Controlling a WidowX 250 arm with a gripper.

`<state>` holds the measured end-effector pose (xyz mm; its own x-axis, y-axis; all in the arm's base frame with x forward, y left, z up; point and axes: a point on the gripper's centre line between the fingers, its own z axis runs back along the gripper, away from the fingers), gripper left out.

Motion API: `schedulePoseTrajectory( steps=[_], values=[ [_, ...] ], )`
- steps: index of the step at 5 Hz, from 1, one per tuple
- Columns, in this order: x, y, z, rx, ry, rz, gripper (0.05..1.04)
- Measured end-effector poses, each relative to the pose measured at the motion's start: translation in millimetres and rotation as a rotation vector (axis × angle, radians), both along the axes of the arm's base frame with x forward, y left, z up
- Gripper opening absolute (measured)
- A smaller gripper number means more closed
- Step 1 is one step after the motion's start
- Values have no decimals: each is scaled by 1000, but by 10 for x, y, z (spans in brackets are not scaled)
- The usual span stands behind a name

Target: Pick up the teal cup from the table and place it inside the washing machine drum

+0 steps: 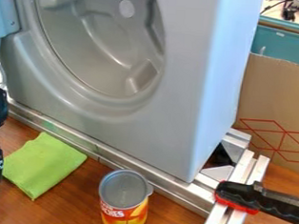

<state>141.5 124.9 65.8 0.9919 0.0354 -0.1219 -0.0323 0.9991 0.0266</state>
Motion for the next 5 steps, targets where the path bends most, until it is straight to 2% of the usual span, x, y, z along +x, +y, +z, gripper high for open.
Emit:
schedulePoseTrajectory(
  steps=[1,2,3,4,5],
  values=[
    [-8,-6,-30,-7,6,-3,1000],
    [115,74,-54,32,-67,-56,1000],
    [159,169,-130,99,-90,-27,1000],
    [136,195,-306,86,-36,2,1000],
    [183,288,-385,98,10,22,1000]
  ],
)
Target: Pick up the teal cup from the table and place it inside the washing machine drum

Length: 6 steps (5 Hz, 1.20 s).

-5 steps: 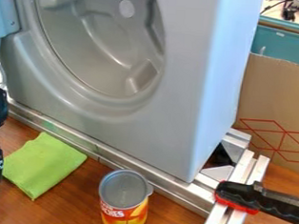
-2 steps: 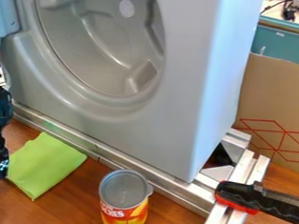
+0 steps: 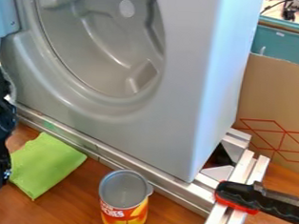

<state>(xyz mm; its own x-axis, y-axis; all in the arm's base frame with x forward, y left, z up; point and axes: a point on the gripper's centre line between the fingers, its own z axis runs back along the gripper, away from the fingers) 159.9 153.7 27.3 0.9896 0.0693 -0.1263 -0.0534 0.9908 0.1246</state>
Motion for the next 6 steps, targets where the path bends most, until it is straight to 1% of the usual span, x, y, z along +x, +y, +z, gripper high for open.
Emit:
schedulePoseTrajectory(
  steps=[1,2,3,4,5,6],
  values=[
    [39,24,-34,12,17,-11,1000],
    [42,43,-85,18,23,-18,1000],
    [42,70,-171,21,34,-26,945],
    [46,117,-214,19,40,-16,626],
    [44,178,-237,0,35,-4,384],
    [37,222,-260,-6,40,2,178]
  ],
)
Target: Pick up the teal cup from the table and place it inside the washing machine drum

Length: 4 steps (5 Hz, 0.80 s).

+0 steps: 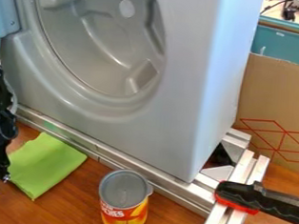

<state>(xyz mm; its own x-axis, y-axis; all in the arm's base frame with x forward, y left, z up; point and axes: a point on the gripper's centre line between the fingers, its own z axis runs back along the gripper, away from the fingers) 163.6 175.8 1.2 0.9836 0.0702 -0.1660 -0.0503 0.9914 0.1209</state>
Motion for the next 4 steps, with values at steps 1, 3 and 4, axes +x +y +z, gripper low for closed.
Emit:
schedulePoseTrajectory(
  steps=[1,3,4],
  values=[
    [-141,94,85,-4,-10,60,126],
    [-244,87,700,-126,-211,93,118],
    [2,-69,857,-117,-267,41,118]
  ],
)
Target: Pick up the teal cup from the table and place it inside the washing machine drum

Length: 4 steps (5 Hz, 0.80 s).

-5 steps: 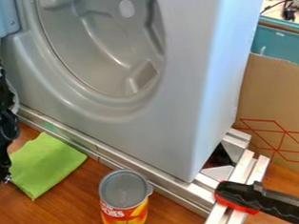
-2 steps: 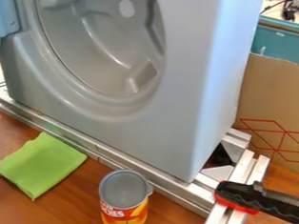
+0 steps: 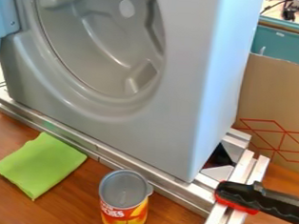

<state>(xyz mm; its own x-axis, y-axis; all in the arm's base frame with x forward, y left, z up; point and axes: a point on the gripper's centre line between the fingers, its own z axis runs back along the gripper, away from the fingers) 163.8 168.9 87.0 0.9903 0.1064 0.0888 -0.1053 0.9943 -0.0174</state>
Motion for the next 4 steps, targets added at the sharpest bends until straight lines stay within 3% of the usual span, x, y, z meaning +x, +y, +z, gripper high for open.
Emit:
schedulePoseTrajectory(
  steps=[1,2,3,4],
  values=[
    [405,-226,123,52,-35,-61,118],
    [763,-356,195,68,-53,-141,118],
    [1076,-332,187,49,-76,-133,118],
    [1296,-298,349,17,-112,-141,118]
  ],
)
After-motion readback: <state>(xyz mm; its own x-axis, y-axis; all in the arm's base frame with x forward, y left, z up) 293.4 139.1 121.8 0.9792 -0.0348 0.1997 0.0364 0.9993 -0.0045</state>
